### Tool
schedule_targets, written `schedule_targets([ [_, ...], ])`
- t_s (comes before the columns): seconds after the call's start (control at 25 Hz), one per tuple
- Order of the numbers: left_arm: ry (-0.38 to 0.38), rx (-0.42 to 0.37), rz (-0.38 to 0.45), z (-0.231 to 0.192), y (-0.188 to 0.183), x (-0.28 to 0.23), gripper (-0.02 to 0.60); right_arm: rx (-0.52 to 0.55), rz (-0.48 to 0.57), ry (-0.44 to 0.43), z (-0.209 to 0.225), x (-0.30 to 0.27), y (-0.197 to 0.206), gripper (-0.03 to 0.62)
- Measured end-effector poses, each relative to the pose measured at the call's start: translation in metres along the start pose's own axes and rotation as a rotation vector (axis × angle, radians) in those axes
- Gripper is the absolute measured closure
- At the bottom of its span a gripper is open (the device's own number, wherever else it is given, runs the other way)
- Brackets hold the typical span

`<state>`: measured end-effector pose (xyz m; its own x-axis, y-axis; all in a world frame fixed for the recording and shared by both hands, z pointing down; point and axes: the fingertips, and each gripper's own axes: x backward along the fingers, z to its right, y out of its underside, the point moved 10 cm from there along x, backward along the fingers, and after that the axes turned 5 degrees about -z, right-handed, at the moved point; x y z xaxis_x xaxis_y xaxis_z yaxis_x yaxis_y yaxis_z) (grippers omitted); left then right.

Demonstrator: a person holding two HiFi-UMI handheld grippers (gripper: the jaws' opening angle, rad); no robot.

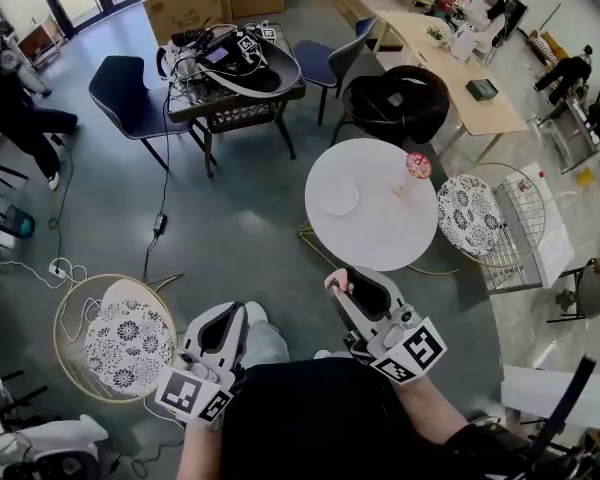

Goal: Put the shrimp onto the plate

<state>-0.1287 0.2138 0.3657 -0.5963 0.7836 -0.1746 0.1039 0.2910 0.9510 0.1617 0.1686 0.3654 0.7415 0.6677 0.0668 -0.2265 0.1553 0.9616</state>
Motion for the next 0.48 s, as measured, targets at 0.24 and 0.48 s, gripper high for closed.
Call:
schedule_targets([
  [0.24,0.032,-0.002,0.003,-0.063,-0.018,-0.022,0.575,-0.005,-0.001,0.025,0.009,-0.059,0.006,0.461],
  [0.48,0.066,-0.010,0.001,-0.116,-0.036,-0.032,0.575,0.009,0.005,0.062,0.013,-0.110,0.005,0.461],
])
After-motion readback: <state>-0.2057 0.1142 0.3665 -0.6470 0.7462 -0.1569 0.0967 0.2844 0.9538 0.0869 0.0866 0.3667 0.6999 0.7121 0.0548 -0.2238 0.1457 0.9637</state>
